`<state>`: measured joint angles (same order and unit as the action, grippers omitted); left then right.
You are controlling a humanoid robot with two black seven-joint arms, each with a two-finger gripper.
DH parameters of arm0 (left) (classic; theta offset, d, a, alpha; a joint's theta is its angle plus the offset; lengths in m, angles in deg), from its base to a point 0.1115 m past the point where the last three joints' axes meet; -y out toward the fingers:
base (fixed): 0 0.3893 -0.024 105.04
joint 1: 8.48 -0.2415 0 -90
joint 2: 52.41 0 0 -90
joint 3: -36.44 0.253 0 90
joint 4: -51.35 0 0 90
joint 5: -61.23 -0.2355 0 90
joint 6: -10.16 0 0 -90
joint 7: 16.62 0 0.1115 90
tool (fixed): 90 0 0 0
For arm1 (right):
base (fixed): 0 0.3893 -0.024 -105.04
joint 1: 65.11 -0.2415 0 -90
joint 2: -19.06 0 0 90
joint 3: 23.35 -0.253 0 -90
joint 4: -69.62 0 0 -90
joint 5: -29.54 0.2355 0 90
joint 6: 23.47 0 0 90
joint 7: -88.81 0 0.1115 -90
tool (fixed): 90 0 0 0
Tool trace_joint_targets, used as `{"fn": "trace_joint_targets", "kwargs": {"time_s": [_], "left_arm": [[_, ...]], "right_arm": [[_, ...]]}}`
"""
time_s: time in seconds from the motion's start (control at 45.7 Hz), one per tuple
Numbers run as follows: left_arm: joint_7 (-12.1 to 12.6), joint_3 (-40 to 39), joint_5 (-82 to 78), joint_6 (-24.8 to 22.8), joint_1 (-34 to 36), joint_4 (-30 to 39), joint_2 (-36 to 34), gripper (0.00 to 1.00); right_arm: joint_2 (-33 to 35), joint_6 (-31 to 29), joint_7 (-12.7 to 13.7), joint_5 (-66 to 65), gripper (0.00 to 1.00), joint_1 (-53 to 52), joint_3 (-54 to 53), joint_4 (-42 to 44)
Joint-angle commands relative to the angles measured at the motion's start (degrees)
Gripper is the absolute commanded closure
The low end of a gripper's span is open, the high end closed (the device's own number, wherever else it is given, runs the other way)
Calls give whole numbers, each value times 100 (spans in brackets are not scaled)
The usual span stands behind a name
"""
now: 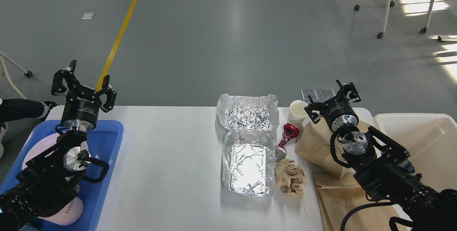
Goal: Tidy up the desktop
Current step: 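Lift the right gripper up from the bin edge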
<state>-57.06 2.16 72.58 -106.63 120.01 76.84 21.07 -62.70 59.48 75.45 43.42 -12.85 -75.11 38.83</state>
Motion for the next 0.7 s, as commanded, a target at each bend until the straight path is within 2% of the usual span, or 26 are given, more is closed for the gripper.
{"fn": "trace_joint_targets", "kwargs": {"time_s": [0.0,0.328,0.679], "left_arm": [[1,0,-1,7,0,0,0,3],[1,0,8,7,0,0,0,3],[1,0,8,-2,0,0,0,3]], "right_arm": [[107,-16,-18,0,0,-32,0,-32],[406,-16,-62,-8,0,-129,8,-58],[880,-25,-62,-35,0,-823,52,-94]]}}
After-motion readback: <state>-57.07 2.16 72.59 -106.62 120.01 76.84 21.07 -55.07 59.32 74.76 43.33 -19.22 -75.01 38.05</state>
